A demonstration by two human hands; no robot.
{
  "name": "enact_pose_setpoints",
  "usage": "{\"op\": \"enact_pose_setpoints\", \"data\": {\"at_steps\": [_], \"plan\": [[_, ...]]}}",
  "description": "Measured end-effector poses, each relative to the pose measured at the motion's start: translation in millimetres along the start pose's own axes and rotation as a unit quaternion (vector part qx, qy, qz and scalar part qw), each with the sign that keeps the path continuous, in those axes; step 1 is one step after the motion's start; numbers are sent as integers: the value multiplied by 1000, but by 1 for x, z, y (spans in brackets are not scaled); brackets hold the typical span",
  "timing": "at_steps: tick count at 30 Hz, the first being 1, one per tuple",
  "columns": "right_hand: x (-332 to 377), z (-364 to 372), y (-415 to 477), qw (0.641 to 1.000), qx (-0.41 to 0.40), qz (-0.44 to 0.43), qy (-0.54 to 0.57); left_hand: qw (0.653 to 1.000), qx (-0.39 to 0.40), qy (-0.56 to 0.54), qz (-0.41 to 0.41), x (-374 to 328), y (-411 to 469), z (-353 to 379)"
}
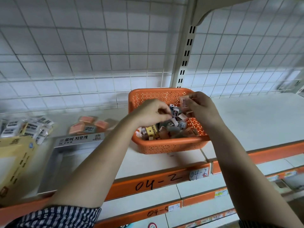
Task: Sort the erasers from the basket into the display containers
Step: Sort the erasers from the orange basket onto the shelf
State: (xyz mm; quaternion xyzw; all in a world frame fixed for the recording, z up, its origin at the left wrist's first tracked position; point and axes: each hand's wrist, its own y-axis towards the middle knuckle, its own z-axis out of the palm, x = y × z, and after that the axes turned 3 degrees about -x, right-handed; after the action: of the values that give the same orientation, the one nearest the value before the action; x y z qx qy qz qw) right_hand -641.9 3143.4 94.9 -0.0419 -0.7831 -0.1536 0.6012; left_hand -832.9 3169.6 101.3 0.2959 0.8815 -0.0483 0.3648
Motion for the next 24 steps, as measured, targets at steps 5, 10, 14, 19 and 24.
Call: {"op": "enact_pose_setpoints", "data": {"at_steps": [5,10,14,19,24], "plan": [[0,0,-3,1000,-14,10,10,992,108,68,-5,2,8,11],[1,-1,-7,1000,-18,18,-12,982,121,142,-21,5,11,16],[4,0,-10,999,-20,20,-26,981,127,146,-16,4,15,17],[5,0,-11,998,-17,21,-48,983,96,156,6,4,16,19],[8,1,-13,998,-10,6,-57,990,48,131,16,2,12,19]]}}
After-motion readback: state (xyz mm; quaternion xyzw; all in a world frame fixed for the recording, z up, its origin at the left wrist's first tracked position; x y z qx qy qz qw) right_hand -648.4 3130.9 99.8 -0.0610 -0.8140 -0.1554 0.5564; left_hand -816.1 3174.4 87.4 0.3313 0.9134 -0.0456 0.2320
